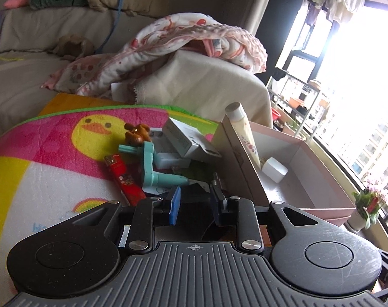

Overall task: Organize rigid objects
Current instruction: 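Grasp the black cylindrical nozzle with the left tool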

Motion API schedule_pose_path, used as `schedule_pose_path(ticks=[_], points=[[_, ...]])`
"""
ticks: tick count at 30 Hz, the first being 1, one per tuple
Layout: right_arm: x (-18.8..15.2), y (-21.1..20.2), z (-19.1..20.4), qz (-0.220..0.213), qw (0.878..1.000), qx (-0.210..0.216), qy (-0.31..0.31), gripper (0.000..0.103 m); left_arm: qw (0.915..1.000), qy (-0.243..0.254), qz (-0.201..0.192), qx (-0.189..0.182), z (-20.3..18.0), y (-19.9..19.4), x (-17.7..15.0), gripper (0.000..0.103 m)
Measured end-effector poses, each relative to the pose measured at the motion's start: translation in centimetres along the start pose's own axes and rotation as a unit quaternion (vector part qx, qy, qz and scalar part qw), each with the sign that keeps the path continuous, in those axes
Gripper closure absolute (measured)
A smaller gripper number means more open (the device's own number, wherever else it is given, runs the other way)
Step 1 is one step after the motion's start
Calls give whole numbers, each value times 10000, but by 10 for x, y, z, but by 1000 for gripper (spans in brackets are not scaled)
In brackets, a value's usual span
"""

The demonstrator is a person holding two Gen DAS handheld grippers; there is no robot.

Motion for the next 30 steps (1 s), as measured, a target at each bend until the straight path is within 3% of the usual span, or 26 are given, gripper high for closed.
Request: schedule_pose_path(ticks=[6, 9, 12, 23, 30], points=[[-2, 11, -4, 292, 9994, -76, 155, 17, 9993, 32, 176, 321, -10, 22, 14, 75], [-3, 10, -6, 252, 9995, -112, 177, 17, 9982, 358, 406, 251, -23, 31, 5, 73], [-3, 9, -7, 231, 9994, -138, 219, 17, 9959, 759, 392, 294, -30, 29, -8, 67], [-3, 8, -10, 230, 9992, -193, 271, 17, 9858, 1589, 245, 488, -13, -18, -34, 62], [-2, 8, -11, 230, 9990, -208, 311, 17, 9914, 1245, 115, 399, -3, -54, -37, 63]])
Point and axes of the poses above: each gripper's, at about its wrist camera, not at the fingertips, and y roughly the way its jaws point, z to its left, x to its top, the point moved 6 cm from there along y, roughly the way its jaws point, and after that the axes turned 7 degrees about x, right-handed, at the moved point
